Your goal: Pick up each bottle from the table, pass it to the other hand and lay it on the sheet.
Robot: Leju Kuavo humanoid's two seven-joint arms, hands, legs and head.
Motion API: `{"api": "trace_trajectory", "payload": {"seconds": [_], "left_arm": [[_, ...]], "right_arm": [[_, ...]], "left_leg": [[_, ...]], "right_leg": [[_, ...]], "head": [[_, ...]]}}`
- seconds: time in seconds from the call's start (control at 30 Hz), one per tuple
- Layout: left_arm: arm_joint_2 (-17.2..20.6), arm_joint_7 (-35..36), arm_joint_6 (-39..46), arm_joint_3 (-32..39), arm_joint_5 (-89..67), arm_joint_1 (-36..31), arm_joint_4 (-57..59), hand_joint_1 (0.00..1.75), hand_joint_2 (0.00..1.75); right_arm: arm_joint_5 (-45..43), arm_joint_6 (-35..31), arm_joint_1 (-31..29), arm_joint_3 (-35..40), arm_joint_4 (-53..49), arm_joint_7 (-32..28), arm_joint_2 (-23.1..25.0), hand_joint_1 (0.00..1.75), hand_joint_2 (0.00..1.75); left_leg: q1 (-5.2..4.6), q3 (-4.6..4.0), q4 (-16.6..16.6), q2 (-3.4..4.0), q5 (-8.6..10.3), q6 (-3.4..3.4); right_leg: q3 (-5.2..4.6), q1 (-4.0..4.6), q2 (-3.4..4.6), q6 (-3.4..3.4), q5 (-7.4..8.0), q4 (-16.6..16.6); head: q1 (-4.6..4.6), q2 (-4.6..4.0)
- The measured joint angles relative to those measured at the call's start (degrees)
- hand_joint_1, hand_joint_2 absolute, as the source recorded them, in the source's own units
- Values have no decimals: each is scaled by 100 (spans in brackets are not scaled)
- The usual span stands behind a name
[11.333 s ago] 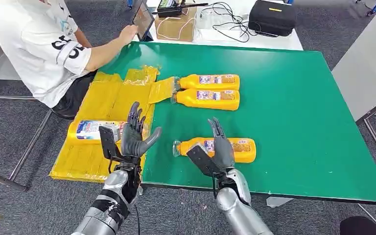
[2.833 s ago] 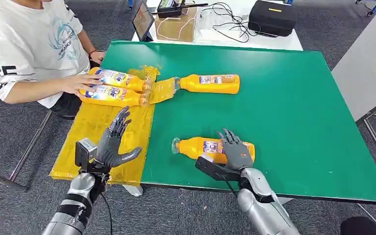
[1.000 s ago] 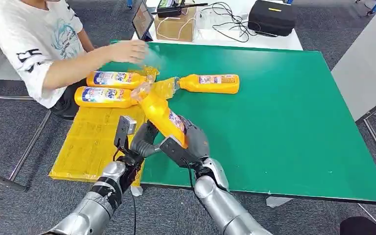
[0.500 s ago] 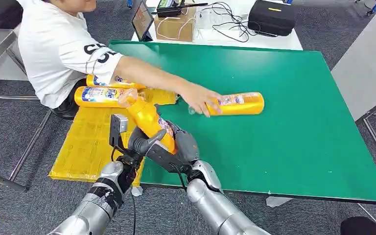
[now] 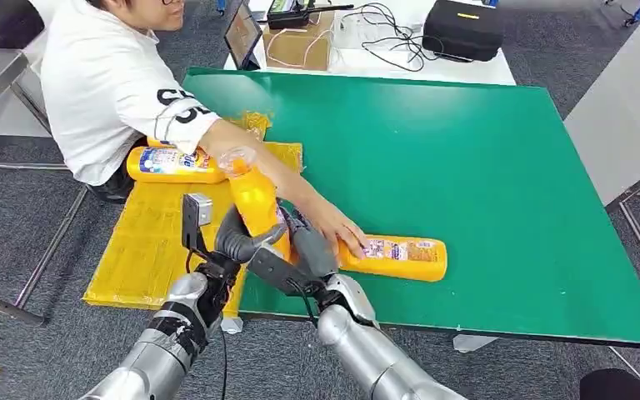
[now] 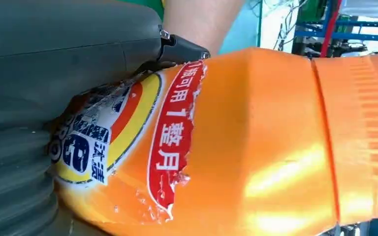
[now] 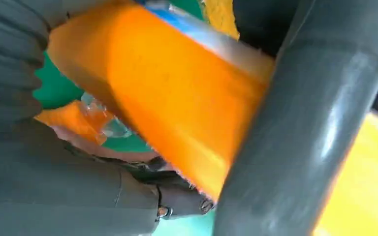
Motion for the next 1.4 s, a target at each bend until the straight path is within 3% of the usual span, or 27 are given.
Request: {"api": "trace_trajectory", "payload": {"seconds": [0.17,0.43,0.77,1.0,1.2,1.4], "left_arm": [[149,-221,713,0,-300,-93,-48,175,175],[717,-584,2409,24,-1940,-328,64,175,175],[1237,-210,3453,-109,-3957,-733,795,175,175],[1621,1016,3510,-908,-6304,-1161,1676,175,175],[1777,1922,3530,-1640,-7336,-1297,2123,175,175],[1775,2011,3097,-1948,-7482,-1547,2348,175,175]], "right_arm": [[-387,-341,153,-269,-448,-345,-105,0,175],[-1119,-656,626,-767,-1690,-896,-297,0,175],[-1401,-621,937,-975,-2492,-1005,-424,0,175],[-1455,-415,958,-981,-2592,-994,-441,0,175],[-1440,-273,927,-970,-2568,-948,-426,0,175],[-1396,-170,853,-940,-2491,-896,-367,0,175]], "left_leg": [[0,-2,0,1,0,0],[2,-2,0,6,1,-1],[0,-2,-1,4,1,0],[1,16,-2,16,0,-2],[2,16,-2,10,1,-3],[1,26,-3,9,1,-3]], "right_leg": [[0,0,0,0,1,0],[-4,1,1,0,0,2],[-1,-1,0,0,1,1],[7,2,14,-2,2,5],[10,1,12,-3,1,14],[21,0,11,-3,1,12]], "head": [[2,-2],[0,-2],[2,-2],[0,0],[2,0],[2,-2]]}}
